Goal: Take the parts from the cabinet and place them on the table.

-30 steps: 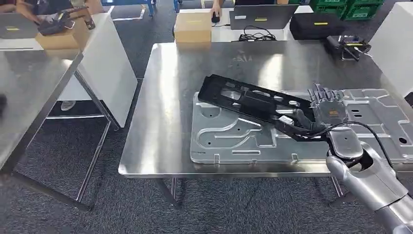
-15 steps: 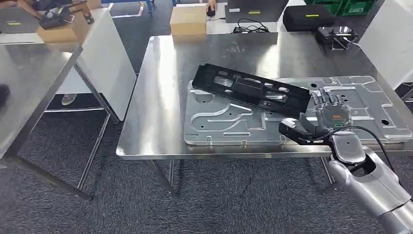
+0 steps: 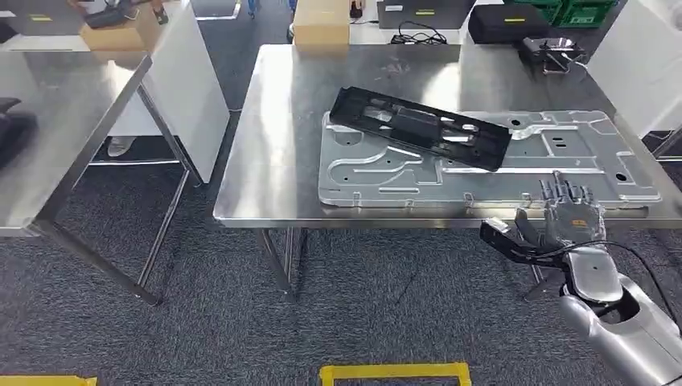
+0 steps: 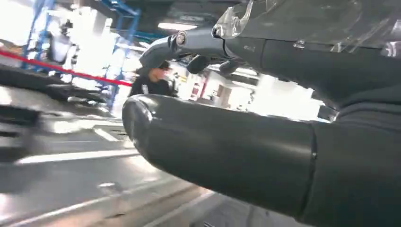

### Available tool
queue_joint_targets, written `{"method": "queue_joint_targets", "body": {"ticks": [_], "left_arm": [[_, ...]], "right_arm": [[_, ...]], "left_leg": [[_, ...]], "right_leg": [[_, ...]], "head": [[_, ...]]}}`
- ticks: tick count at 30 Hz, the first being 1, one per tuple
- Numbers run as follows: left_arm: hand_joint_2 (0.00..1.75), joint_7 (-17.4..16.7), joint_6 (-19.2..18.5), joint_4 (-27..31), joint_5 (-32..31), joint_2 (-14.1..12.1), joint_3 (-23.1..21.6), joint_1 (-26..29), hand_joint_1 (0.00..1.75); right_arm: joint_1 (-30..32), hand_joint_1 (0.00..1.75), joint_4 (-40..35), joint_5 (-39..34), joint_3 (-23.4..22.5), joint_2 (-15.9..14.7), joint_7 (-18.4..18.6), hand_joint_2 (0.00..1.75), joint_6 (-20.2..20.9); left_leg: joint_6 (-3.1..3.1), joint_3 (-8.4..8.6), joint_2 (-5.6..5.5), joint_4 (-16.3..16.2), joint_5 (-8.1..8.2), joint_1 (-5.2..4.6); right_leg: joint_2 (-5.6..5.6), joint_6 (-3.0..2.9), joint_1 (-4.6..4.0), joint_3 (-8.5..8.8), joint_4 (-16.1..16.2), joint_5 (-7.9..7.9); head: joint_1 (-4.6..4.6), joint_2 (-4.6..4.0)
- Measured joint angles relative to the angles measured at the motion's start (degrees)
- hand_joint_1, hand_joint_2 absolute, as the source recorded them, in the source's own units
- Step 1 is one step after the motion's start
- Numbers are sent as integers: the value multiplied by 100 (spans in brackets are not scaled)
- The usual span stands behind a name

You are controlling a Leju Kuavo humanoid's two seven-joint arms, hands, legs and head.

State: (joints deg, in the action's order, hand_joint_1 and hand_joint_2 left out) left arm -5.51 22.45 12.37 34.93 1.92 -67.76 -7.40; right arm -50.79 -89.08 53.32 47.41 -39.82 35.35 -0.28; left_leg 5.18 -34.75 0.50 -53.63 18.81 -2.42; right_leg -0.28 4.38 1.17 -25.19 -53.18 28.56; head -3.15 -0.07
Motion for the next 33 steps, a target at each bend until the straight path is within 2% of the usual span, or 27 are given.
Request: {"method": "queue_joint_targets", "body": {"ticks": [2, 3, 4, 5, 6, 7, 8, 9, 10, 12, 13, 14, 15, 16, 18, 19, 21, 22, 23, 24, 25, 26, 27, 28, 30, 31, 33], "left_arm": [[0, 2, 4, 0, 44, -4, 0, 14, 0], [0, -13, 6, 0, 50, -9, 0, 34, 0], [0, -41, 6, -2, 66, -24, 0, 48, 0], [0, -59, 7, -4, 81, -24, 0, 55, 0], [0, -92, 6, -2, 116, -26, 0, 72, 0], [0, -90, 26, -4, 151, -26, 0, 73, 0], [0, -85, 52, -2, 184, -24, 0, 70, 0], [0, -81, 63, -2, 221, -24, 0, 68, 0], [0, -81, 83, -2, 269, -24, 2, 70, 0], [0, -90, 125, -2, 357, -24, 2, 88, 0], [0, -96, 142, -2, 400, -24, 7, 86, 0], [0, -125, 155, -4, 442, -20, 7, 127, 0], [0, -136, 179, -4, 477, -20, 11, 191, 0], [0, -136, 190, -4, 522, -13, 20, 178, 0], [0, -160, 210, -4, 597, 9, 35, 144, 0], [0, -184, 212, -4, 623, 20, 39, 137, 0], [0, -234, 227, -4, 676, 39, 55, 111, 0], [0, -269, 265, -4, 722, 48, 66, 109, 0], [0, -325, 301, -4, 772, 57, 72, 110, 0], [0, -356, 313, -4, 778, 63, 76, 110, 0], [0, -383, 317, -4, 776, 63, 79, 105, 0], [0, -411, 317, -4, 776, 63, 87, 95, 0], [0, -415, 312, -4, 778, 66, 98, 89, 0], [0, -420, 280, -4, 774, 66, 111, 78, 0], [0, -457, 203, -4, 695, 63, 111, 53, 0], [0, -468, 138, -4, 647, 61, 111, 46, 0], [0, -466, 94, -4, 636, 59, 111, 45, 0]], "right_arm": [[544, 0, -84, -97, -290, -116, 62, 0, -405], [971, 0, -103, -202, -471, -158, 64, 0, -703], [1279, 0, -119, -341, -701, -199, 41, 0, -1100], [1602, 0, -118, -435, -889, -201, -40, 0, -1410], [2071, 0, -118, -585, -1153, -199, -183, 0, -1809], [2440, 0, -108, -788, -1357, -193, -310, 0, -2095], [2818, 0, -49, -1073, -1584, -162, -490, 0, -2410], [3130, 0, 39, -1316, -1752, -109, -651, 0, -2609], [3470, 0, 204, -1808, -1973, 8, -898, 0, -2817], [3963, 0, 665, -2989, -2318, 320, -1781, 0, -3126], [4114, 0, 1131, -3774, -2497, 508, -2559, 0, -3158], [4218, 0, 1615, -4476, -2642, 713, -3223, 0, -3022], [4297, 0, 2209, -5120, -2819, 960, -3820, 0, -2810], [4394, 0, 2824, -5582, -3010, 1221, -4152, 0, -2614], [4552, 0, 3686, -5806, -3229, 1638, -3946, 0, -2415], [4599, 0, 4106, -5839, -3308, 1865, -3775, 0, -2367], [4652, 0, 4733, -5898, -3454, 2241, -3425, 0, -2293], [4701, 0, 5060, -5990, -3561, 2459, -2843, 0, -2227], [4710, 0, 5353, -5977, -3659, 2713, -2319, 0, -2184], [4713, 0, 5568, -5900, -3708, 2884, -2061, 0, -2166], [4713, 0, 5784, -5819, -3736, 3045, -1880, 0, -2148], [4724, 0, 6016, -5738, -3756, 3236, -1815, 0, -2133], [4724, 0, 6136, -5696, -3773, 3371, -1840, 0, -2129], [4723, 0, 6286, -5637, -3788, 3500, -1949, 0, -2107], [4694, 0, 6469, -5566, -3819, 3646, -2328, 0, -2114], [4692, 0, 6599, -5517, -3832, 3701, -2754, 0, -2151], [4691, 0, 6727, -5448, -3834, 3748, -3467, 0, -2212]], "left_leg": [[-32, -19, -4, -8, -83, 32], [-75, -57, -25, -9, -137, 13], [-126, -123, -31, -114, 68, 58], [-173, -218, -32, -339, 398, 79], [-227, -365, -34, -858, 891, 118], [-260, -476, -33, -1328, 1210, 143], [-288, -538, -32, -1761, 1403, 170], [-305, -518, -32, -1990, 1397, 195], [-318, -382, -33, -1997, 1221, 218], [-336, 175, -35, -1356, 758, 236], [-337, 623, -60, -730, 707, 238], [-318, 1048, -137, -134, 875, 228], [-288, 1253, -185, 286, 996, 203], [-281, 1184, -187, 258, 993, 181], [-203, 1107, -208, 255, 898, 137], [-163, 1060, -192, 334, 784, 188], [-74, 921, -163, 332, 671, 184], [-57, 834, -139, 315, 594, 151], [-41, 760, -91, 305, 539, 122], [-45, 699, -64, 289, 499, 108], [-55, 631, -42, 261, 465, 101], [-69, 535, -15, 218, 429, 102], [-89, 463, -2, 179, 402, 109], [-112, 376, 7, 130, 391, 114], [-165, 255, 33, 10, 386, 69], [-213, 270, 45, -23, 351, 59], [-280, 259, 52, -30, 296, 101]], "right_leg": [[-16, -70, -34, -38, -3, -43], [-54, -144, -2, -74, 23, -109], [-78, -187, -5, -145, 25, -179], [-92, -237, 6, -207, 23, -237], [-95, -236, 9, -318, 23, -315], [-100, -239, 16, -412, 18, -381], [-114, -232, 20, -515, 16, -453], [-127, -227, 29, -602, 12, -512], [-128, -205, 43, -706, 9, -585], [-122, -160, 76, -878, 3, -711], [-119, -127, 87, -940, 4, -778], [-95, -88, 85, -973, -3, -826], [-82, -49, 84, -992, 2, -883], [-100, -7, 84, -993, 45, -951], [-133, 83, 107, -988, 101, -1066], [-120, 89, 130, -1031, 65, -1040], [-50, 87, 121, -1256, -353, -407], [-27, 101, 111, -1409, -916, 65], [-7, 111, 107, -1524, -1473, 325], [2, 115, 100, -1564, -1809, 351], [3, 109, 99, -1525, -1958, 243], [3, 104, 101, -1334, -1839, 18], [3, 99, 109, -1077, -1530, -157], [1, 101, 119, -669, -989, -246], [10, 80, 87, 22, -9, 68], [34, -8, 71, -38, -19, 59], [29, -97, 37, -55, -31, 29]], "head": [[2, 0], [2, 0], [0, 0], [-2, -2], [-2, 0], [-2, -2], [-2, 0], [-2, 0], [-2, -2], [-2, 0], [-2, 0], [0, 0], [0, 0], [0, 0], [0, 0], [-2, -2], [13, -2], [22, 0], [16, 0], [18, 0], [18, 0], [16, 0], [18, 0], [18, 0], [18, 0], [0, -2], [-13, -2]]}}
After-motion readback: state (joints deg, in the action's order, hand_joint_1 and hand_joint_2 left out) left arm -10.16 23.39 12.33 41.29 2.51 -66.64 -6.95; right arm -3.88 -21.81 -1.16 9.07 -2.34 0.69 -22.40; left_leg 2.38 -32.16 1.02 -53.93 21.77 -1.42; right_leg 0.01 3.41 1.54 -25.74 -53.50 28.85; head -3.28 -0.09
